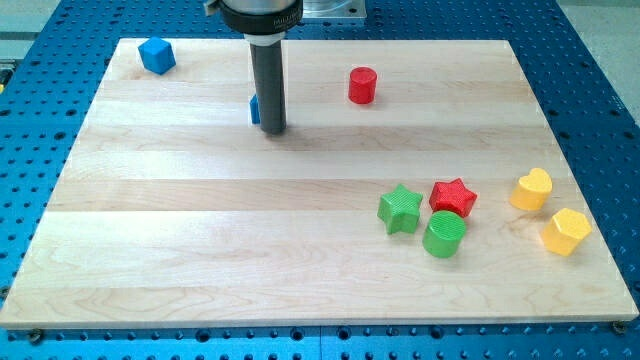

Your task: Move the blue triangle close to the blue cube

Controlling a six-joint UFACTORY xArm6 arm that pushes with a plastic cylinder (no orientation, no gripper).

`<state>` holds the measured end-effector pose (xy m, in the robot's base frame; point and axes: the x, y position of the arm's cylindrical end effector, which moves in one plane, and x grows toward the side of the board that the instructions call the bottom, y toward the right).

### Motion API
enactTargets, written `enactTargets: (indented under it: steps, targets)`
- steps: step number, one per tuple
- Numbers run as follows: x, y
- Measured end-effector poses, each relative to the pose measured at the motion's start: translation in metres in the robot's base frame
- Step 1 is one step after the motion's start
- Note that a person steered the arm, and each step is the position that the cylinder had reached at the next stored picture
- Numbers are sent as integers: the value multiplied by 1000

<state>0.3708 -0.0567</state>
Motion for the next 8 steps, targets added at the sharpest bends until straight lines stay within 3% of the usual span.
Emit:
enactTargets:
  steps: [2,3,4,5,7,8]
  targets:
    - [-94,-56]
    - [-108,-78]
    - [-106,-26]
    - [-133,-24]
    - [-140,-105]
    - [-139,-102]
